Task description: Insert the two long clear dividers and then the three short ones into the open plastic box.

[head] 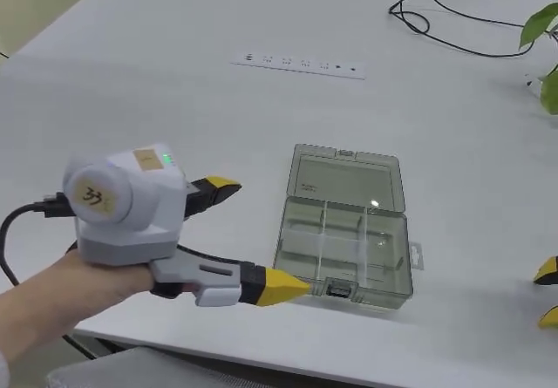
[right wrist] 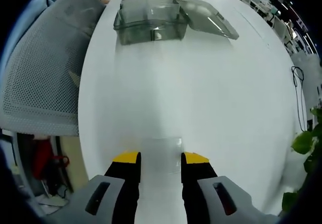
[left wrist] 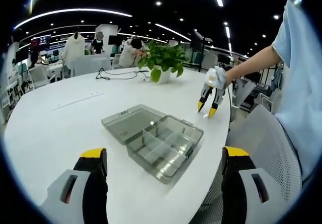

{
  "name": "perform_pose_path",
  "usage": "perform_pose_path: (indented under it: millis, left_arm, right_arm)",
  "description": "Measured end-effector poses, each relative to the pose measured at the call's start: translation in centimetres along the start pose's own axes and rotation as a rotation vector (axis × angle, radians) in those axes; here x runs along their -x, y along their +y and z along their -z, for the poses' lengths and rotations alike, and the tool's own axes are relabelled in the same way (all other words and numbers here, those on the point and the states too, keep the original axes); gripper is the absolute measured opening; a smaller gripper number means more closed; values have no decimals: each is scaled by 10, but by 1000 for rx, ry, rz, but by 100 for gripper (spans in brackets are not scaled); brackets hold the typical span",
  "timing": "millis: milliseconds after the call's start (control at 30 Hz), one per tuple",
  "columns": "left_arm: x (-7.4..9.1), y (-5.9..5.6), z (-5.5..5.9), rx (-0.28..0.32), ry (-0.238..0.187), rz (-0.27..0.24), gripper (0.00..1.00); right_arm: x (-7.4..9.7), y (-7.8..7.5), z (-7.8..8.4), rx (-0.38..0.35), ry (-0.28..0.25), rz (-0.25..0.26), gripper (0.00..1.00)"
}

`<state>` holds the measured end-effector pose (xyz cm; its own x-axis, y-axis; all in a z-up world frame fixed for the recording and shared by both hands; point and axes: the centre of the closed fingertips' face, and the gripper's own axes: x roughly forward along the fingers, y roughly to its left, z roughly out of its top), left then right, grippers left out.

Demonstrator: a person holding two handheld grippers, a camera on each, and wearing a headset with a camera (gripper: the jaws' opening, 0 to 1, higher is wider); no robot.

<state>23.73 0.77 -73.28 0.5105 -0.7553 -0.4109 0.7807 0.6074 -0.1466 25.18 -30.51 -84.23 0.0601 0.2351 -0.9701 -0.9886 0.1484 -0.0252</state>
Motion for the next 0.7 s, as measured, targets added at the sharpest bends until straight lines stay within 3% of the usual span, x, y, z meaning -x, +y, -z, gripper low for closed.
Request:
perform_pose_path:
  millis: [367,700]
  left_arm:
    - [-7,1,-4,-8,1,31,96]
    - [-17,-4,-12,-9,-1,72,93]
  right_arm:
    - [11,-6,-12,-22,-32,44,32]
    - [29,-9,-31,-35,-90,119,32]
